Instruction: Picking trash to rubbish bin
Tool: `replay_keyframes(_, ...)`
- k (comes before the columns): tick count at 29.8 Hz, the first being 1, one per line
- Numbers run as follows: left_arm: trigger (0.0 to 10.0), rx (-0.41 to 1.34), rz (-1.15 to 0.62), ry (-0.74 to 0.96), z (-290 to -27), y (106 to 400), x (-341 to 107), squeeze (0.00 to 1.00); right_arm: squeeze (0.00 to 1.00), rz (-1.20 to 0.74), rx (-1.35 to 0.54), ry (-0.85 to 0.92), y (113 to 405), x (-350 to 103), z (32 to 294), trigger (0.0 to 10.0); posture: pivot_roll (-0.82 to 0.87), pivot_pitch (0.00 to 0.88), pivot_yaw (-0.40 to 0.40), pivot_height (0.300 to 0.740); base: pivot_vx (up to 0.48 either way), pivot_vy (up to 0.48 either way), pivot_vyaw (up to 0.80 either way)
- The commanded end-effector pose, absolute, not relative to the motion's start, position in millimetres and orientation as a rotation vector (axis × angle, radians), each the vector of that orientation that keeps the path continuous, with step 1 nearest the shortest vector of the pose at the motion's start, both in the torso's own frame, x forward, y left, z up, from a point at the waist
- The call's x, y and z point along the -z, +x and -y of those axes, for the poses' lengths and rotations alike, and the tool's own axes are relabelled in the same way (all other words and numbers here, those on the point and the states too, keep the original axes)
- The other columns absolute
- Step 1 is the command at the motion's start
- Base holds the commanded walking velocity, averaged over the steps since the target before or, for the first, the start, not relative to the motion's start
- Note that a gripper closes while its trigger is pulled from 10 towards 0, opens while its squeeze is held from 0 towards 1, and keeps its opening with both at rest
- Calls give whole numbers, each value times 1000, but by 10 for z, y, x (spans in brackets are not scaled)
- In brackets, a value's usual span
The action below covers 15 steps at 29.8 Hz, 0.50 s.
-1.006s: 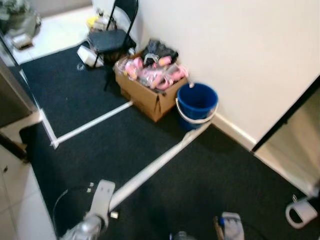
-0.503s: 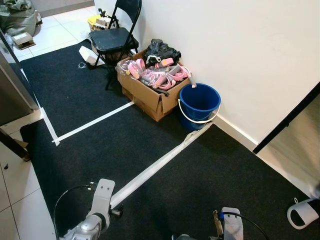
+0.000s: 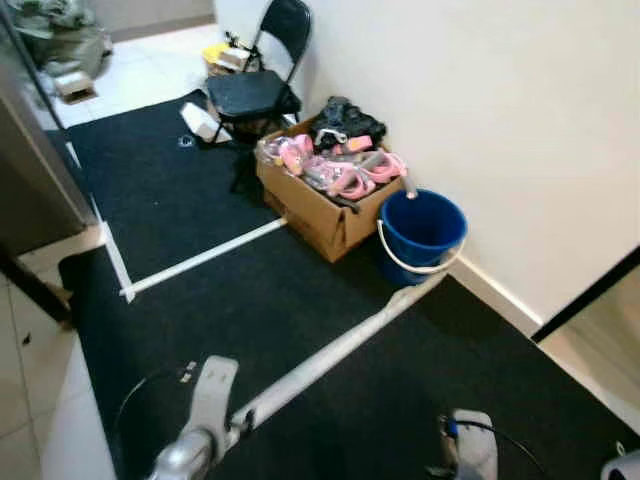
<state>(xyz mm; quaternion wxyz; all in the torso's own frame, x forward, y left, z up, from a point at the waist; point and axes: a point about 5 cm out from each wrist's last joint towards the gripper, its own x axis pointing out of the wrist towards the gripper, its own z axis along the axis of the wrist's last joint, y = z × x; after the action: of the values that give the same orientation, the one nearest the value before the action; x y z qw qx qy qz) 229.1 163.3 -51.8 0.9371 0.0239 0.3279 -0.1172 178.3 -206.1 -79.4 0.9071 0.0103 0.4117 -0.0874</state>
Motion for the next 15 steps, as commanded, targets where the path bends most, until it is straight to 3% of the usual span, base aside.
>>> replay_keyframes(1, 10000, 246, -682, 39, -1614, 2264, 539, 0, 0, -873, 207, 14, 1701, 818, 2144, 10000, 26, 132, 27, 740, 416, 0, 0)
replay_keyframes(15, 10000, 251, -682, 40, -1611, 2262, 540, 0, 0, -864, 204, 9, 1712, 808, 2134, 10000, 25, 128, 27, 740, 414, 0, 0)
